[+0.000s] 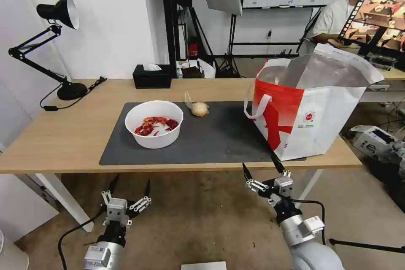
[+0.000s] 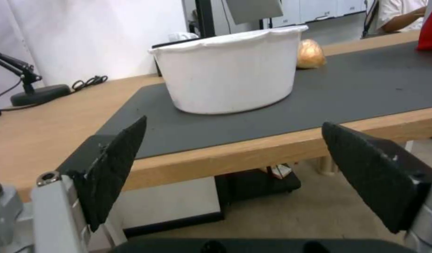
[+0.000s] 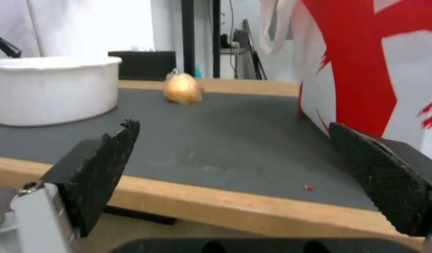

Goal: Pick up the trash from the table and place it into the takeout bag.

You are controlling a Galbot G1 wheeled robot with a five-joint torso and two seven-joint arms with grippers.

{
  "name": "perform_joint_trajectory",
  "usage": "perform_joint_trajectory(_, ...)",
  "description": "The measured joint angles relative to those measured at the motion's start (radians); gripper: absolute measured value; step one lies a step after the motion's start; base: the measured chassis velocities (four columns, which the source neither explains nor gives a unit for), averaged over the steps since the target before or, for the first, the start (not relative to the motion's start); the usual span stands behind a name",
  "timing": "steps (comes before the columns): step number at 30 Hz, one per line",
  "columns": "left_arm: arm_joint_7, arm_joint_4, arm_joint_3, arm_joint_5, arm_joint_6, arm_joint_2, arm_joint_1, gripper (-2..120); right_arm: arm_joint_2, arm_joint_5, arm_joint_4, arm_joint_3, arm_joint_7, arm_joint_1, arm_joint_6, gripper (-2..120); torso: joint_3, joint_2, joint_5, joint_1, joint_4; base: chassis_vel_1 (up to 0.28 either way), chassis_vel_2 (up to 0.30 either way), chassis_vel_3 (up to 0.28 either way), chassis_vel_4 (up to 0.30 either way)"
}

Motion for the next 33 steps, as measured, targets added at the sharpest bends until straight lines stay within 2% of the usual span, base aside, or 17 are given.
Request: perform_joint_trajectory(33,0.0,0.006,0.0,0.013,0.001,-0.017,0.007,100,0.006,-0.005,-0.016,-0.01,0.007,-0.01,-0.01,100,0.0,0.0,0.0001,0.0,-0.0001,0.0,0.0,0.0,0.0)
